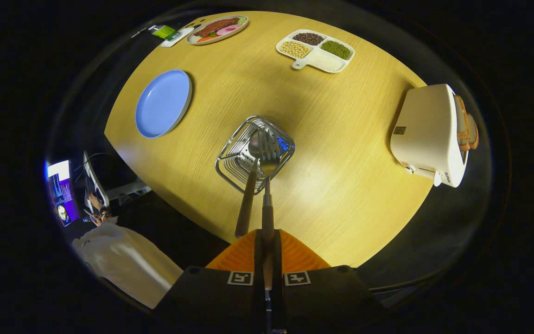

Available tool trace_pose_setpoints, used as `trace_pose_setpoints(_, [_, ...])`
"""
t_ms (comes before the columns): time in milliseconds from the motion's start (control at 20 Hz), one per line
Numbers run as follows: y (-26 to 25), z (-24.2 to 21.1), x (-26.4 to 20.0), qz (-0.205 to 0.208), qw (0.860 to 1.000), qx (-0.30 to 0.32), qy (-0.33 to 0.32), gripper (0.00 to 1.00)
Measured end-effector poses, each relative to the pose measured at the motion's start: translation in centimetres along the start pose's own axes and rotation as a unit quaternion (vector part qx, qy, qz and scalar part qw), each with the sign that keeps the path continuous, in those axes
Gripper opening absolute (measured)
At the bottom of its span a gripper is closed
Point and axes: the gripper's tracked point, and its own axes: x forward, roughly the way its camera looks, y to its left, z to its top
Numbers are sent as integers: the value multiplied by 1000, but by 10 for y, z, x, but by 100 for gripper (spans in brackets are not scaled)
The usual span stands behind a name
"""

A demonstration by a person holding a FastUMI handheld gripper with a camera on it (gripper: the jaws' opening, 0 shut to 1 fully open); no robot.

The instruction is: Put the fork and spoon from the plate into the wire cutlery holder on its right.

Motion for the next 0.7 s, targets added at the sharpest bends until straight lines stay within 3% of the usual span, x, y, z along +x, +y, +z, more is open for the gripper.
trace_pose_setpoints(350, [3,13,14,23,1000,13,18,11])
trace_pose_setpoints(450, [5,21,13,29,999,19,9,19])
trace_pose_setpoints(500, [5,26,14,31,999,21,-3,35])
trace_pose_setpoints(550, [8,29,9,40,999,28,-16,37])
trace_pose_setpoints(600, [13,34,5,51,998,37,-28,51])
trace_pose_setpoints(700, [19,36,-1,74,995,52,-49,89])
